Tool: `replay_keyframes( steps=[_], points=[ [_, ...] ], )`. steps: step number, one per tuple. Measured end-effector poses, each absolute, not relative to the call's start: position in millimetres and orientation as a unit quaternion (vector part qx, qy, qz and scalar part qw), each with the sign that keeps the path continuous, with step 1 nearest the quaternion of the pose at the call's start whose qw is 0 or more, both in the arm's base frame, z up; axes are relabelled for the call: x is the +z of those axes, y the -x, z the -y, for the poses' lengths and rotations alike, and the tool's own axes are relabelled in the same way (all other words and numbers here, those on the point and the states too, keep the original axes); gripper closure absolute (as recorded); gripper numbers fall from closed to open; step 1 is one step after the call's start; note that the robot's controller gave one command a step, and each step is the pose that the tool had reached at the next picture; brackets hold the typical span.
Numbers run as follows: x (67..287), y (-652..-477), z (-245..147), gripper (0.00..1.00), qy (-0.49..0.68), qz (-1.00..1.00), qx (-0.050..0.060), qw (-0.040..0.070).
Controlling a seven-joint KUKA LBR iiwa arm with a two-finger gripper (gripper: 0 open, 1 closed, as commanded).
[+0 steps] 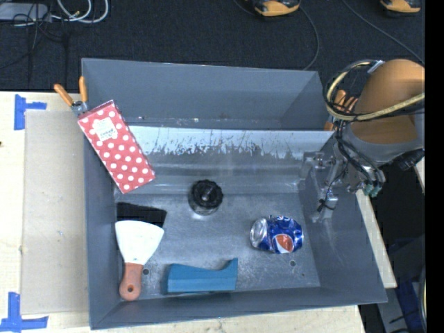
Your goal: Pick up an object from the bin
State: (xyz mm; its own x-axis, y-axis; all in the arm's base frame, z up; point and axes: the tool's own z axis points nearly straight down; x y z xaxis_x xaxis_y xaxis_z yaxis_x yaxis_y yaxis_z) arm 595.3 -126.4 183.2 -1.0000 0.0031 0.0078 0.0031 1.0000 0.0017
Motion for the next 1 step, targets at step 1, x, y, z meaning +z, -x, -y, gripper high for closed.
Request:
replay_keyframes(
  steps=[1],
  points=[
    [188.0,-596.7,126.0,0.00,0.000,1.000,0.000,0.000]
  ],
)
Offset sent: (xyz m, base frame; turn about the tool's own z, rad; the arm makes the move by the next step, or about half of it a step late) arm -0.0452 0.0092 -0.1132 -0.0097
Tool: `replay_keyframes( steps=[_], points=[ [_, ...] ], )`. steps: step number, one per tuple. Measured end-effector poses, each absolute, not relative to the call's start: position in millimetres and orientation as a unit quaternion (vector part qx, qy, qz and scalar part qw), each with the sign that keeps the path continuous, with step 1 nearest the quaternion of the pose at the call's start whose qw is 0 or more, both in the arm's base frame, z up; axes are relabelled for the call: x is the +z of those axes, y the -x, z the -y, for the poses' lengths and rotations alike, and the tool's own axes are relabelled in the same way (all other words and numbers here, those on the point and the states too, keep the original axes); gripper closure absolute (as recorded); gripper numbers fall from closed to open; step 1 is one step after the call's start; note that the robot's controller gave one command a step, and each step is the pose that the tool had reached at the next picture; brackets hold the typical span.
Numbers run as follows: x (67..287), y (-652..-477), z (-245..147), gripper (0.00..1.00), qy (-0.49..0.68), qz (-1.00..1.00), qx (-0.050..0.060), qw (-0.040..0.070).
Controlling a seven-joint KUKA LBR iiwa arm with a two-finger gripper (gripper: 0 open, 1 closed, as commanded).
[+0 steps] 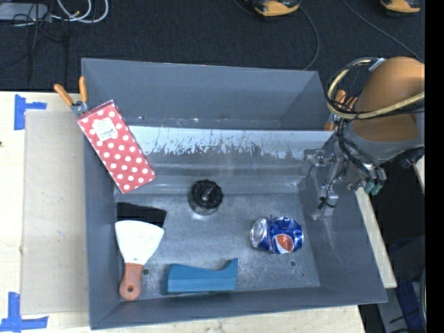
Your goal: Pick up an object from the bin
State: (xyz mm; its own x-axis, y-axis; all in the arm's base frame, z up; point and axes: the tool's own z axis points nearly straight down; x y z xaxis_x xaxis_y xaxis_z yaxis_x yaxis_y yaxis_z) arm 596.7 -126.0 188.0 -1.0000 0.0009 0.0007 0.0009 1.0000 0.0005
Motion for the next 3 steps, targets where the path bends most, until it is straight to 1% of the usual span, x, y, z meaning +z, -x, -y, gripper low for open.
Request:
replay_keyframes(
  steps=[1,2,3],
  points=[
    [139,-578.0,122,0.00,-0.001,1.000,0.000,-0.001],
    [98,-557.7,109,0.00,-0.079,0.997,-0.001,0.002],
    [86,-535.1,118,0.00,-0.057,0.998,-0.001,0.001]
  ],
)
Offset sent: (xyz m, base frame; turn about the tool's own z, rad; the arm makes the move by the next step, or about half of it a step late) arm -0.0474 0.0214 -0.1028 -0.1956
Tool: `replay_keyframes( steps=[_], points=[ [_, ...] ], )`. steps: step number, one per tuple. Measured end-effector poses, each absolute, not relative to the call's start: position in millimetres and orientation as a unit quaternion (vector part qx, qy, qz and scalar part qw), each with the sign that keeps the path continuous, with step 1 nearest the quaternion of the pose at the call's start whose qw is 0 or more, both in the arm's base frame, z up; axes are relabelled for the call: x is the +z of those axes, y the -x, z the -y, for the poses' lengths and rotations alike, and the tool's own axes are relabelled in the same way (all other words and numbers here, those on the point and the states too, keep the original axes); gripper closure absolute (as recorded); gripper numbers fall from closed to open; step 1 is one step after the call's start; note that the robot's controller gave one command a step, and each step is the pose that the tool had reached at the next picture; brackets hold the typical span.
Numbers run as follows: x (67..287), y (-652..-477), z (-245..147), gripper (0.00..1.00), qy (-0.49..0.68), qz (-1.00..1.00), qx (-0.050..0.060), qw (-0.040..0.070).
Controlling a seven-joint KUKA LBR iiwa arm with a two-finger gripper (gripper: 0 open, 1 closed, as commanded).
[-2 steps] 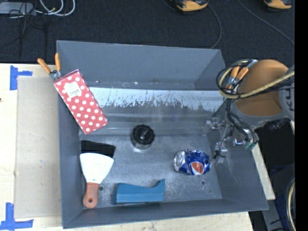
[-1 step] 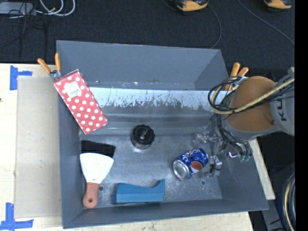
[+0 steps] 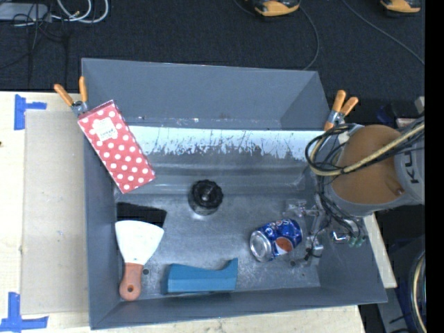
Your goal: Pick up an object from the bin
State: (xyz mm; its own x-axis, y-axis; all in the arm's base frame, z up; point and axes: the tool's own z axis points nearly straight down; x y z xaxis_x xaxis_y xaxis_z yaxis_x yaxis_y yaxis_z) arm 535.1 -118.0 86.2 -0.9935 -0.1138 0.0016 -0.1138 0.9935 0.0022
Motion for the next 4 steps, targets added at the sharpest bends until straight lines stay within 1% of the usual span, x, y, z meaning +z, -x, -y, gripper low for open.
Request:
replay_keyframes(
  steps=[1,2,3,4],
  points=[
    [71,-528.6,78,1.00,-0.037,0.999,-0.002,0.003],
    [71,-528.6,78,1.00,-0.037,0.999,-0.002,0.003],
    [100,-526.9,82,1.00,-0.037,0.999,-0.002,0.004],
    [153,-525.0,80,1.00,-0.040,0.999,-0.002,0.006]
  ],
)
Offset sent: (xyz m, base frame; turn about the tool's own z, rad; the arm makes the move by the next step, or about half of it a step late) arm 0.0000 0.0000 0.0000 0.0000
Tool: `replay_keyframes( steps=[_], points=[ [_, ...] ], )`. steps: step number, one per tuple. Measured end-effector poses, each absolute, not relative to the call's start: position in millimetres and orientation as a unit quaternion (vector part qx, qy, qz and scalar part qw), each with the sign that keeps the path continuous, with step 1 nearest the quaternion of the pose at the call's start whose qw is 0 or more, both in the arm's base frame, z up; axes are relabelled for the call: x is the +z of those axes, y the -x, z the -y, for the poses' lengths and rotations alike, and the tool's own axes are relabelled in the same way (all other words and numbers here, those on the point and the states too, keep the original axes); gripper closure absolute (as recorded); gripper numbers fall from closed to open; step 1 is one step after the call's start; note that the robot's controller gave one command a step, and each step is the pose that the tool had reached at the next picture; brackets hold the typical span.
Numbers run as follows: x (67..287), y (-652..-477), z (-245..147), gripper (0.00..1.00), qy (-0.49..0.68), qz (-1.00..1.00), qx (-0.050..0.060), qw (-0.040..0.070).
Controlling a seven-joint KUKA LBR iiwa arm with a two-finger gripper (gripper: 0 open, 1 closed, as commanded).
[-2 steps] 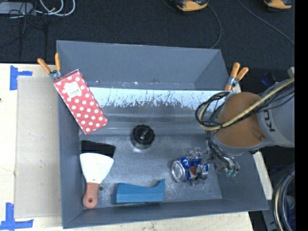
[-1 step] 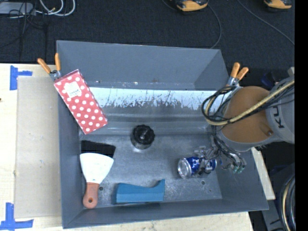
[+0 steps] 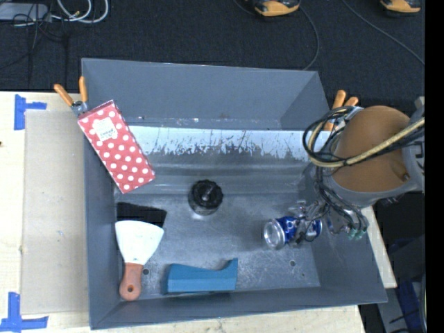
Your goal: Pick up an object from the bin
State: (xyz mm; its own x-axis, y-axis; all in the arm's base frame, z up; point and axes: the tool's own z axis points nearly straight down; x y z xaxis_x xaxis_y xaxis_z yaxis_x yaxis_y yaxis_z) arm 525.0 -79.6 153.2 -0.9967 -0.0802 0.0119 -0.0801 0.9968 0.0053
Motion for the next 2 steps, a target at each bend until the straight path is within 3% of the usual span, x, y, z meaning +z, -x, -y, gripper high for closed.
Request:
replay_keyframes(
  steps=[1,2],
  points=[
    [143,-534.1,83,1.00,-0.035,0.999,0.000,-0.004],
    [158,-530.4,82,1.00,-0.030,0.999,-0.004,0.011]
  ],
)
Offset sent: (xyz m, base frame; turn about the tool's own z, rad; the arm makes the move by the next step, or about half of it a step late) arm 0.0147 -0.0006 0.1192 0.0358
